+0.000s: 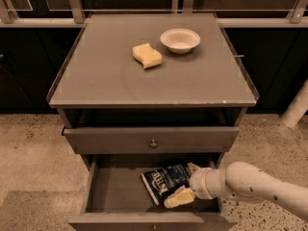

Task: Pick blue chip bag from middle drawer and place on counter

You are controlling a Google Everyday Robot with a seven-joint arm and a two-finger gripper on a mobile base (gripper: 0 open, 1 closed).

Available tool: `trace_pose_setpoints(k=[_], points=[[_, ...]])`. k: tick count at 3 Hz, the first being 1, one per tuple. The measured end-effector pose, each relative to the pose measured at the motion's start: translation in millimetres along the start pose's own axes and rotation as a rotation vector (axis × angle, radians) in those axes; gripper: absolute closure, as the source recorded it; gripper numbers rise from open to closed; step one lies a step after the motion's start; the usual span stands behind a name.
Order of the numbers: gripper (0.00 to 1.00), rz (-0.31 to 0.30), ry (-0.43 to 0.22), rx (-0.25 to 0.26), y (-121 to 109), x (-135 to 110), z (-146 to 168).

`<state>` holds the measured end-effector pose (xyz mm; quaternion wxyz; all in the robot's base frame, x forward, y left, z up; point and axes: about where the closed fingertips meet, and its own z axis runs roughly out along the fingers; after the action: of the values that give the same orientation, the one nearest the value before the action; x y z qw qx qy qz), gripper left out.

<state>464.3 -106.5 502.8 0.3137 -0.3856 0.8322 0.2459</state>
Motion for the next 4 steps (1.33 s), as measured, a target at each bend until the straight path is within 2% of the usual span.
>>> trace_pose_setpoints(k=[1, 2, 3, 4], points=[[0.00, -0.045, -0.039, 0.054, -16.6, -3.9, 20.0], [0.00, -0.089, -0.051, 0.114, -34.4, -6.9, 41.5], [0.00, -0.132, -0.027, 0.149, -39.9, -5.3, 61.7], [0.00, -0.158, 0.028, 0.169, -39.4, 6.1, 80.8]])
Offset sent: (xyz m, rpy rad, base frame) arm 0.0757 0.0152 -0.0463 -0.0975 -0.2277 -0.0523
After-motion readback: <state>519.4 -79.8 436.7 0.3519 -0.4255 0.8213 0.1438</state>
